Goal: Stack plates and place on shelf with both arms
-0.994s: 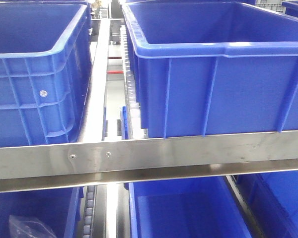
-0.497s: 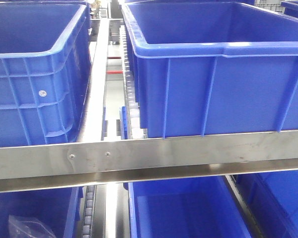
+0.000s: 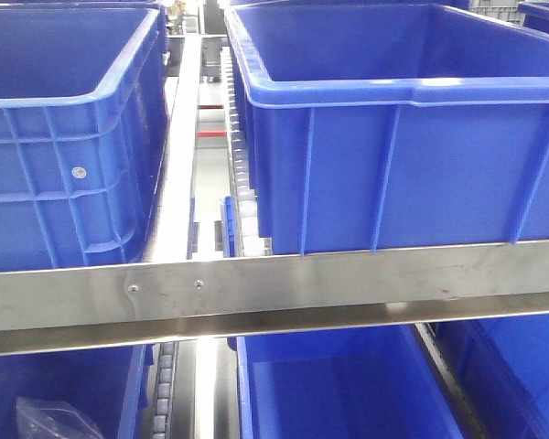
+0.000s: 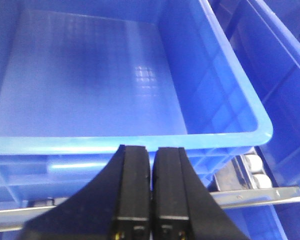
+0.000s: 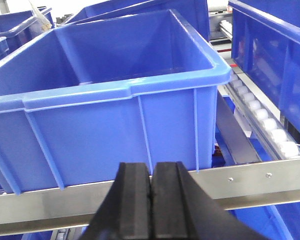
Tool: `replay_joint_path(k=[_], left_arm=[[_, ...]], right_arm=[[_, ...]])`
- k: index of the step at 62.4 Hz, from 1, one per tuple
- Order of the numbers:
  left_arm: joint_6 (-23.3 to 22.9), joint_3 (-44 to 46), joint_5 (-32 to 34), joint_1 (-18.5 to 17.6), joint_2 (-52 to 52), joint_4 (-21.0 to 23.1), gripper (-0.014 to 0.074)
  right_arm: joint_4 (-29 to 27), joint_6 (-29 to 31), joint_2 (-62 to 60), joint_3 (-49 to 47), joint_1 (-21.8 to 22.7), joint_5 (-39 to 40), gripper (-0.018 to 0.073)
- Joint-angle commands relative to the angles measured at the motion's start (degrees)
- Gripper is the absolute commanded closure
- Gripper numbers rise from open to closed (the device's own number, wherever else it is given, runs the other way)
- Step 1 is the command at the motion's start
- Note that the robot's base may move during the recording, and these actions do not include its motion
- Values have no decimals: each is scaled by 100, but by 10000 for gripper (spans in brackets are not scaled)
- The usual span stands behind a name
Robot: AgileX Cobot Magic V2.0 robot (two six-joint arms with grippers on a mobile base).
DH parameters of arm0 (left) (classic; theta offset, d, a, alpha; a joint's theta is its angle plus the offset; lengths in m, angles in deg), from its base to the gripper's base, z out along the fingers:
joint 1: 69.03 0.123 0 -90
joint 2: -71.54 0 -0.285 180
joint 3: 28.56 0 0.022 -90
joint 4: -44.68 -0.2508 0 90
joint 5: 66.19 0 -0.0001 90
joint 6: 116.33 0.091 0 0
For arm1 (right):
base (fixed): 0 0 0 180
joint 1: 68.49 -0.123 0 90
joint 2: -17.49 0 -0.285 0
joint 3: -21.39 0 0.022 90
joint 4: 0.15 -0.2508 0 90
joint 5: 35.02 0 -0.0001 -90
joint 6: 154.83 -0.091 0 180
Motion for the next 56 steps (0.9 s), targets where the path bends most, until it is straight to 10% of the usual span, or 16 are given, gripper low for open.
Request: replay_joint_path(k=[1,18,33,56], left_arm=[[-23,-36,529,287,-335,-96,496],[-23,-1586,857,1216,-2142,-237,496],[-23,-3083,1528,1253,-3539,-257,496],[-23,-3065,1099,1192,-3679,-482,496]], right_arm=[[70,16,-128,-89,31,529,511],[70,16,-128,-89,31,529,511],[70,16,-128,-89,31,529,511],[70,16,-122,-89,31,529,511]])
